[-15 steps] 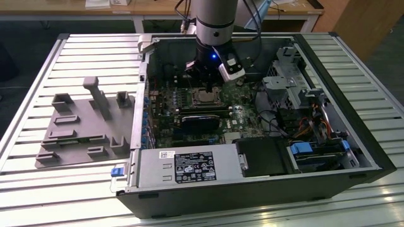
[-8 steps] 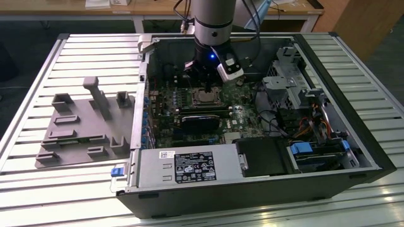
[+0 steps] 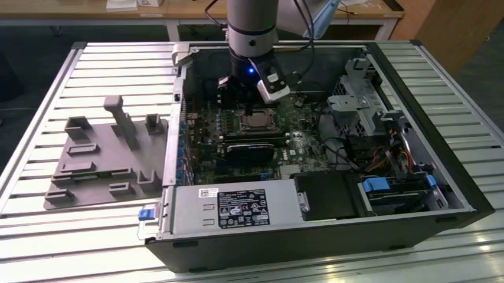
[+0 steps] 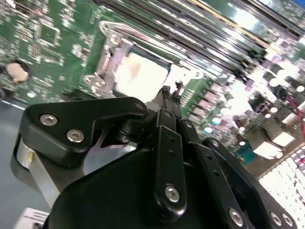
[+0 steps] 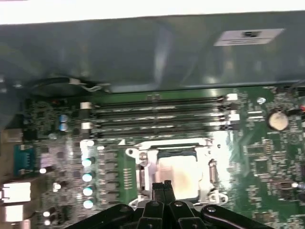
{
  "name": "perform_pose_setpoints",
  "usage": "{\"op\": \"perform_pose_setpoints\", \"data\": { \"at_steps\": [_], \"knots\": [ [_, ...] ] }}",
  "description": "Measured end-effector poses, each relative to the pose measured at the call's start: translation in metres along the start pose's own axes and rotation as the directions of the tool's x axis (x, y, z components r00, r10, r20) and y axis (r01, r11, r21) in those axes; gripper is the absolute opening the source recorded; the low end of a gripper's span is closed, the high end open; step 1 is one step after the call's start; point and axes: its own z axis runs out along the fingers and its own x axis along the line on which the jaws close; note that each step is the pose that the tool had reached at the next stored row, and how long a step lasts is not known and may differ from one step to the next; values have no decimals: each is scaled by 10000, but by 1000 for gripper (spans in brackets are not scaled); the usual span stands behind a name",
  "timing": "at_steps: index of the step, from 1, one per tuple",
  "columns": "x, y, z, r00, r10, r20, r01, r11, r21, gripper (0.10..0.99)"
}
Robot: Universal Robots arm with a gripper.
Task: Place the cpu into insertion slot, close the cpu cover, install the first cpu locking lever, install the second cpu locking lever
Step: 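Install the first cpu locking lever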
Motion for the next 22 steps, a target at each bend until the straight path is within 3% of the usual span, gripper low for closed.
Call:
{"op": "perform_pose_setpoints", "data": {
  "at_steps": [8,19,22],
  "knots": [
    [204,-18,-6,10000,0,6,0,10000,-1,102],
    [213,-9,-101,10000,-5,73,6,10000,-7,102],
    [266,-14,-104,10000,-8,80,8,10000,-13,102]
  ]
}}
